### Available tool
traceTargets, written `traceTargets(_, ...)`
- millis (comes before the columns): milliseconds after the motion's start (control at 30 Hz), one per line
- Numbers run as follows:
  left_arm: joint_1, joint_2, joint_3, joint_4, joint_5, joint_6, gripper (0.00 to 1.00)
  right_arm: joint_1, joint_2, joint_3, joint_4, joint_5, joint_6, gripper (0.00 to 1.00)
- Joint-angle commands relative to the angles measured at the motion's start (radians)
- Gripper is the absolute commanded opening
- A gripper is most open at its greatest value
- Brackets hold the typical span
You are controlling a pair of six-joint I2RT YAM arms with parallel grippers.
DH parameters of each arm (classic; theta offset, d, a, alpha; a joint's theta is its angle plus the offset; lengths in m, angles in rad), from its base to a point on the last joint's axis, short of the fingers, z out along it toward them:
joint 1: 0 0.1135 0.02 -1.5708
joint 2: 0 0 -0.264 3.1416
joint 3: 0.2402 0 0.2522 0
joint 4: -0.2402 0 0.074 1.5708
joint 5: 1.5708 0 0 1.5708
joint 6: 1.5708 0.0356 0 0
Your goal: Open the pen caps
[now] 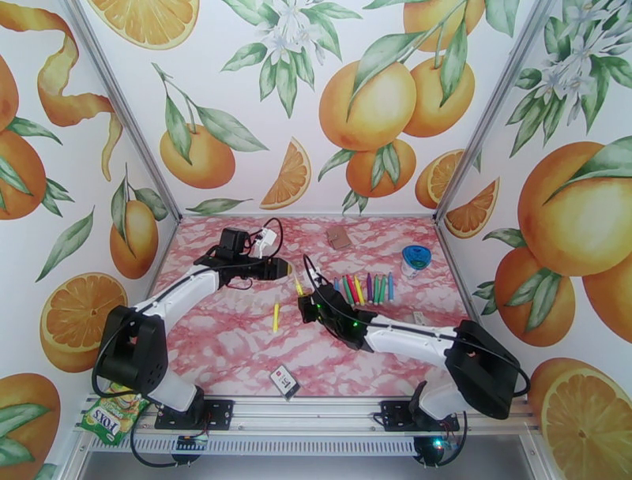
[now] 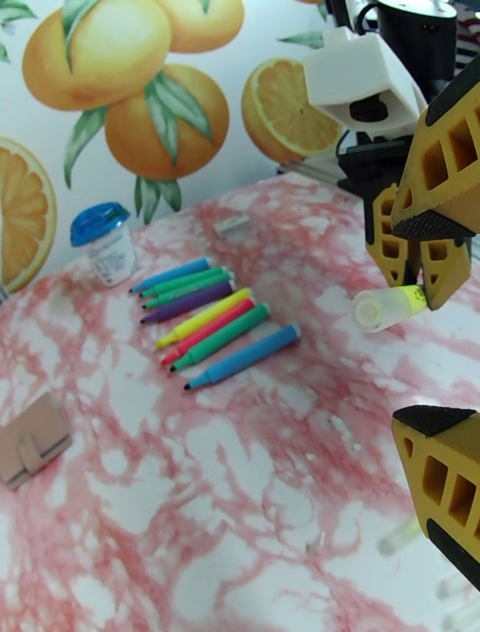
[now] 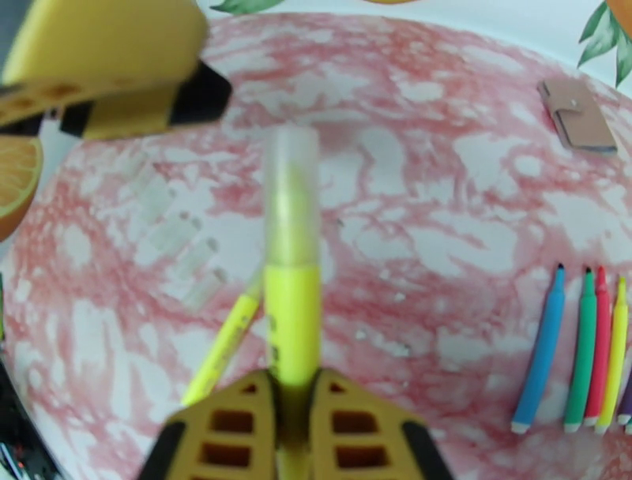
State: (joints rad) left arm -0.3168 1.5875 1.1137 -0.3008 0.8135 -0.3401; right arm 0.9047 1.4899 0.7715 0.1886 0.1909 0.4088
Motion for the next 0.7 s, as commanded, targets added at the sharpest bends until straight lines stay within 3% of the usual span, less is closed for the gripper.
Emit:
traceTargets(0,-0.021,0.016,-0.006,0.062,0.053,-0.017,0.59,-0.001,-0.023,-0.004,0.041,-0.004,-0.021,0.08)
traceTargets(233,-0.045,0.029,0.000,0.080,0.059,-0.023,0.58,-0.001,-0.032,0.010,0.049,-0.013,-0.028,0.08)
traceTargets(667,-0.067,0.057,0.011,0.088,0.056,-0.028,0.46,0.000,-0.020,0.033,0.039,-0.027,-0.034,0.07)
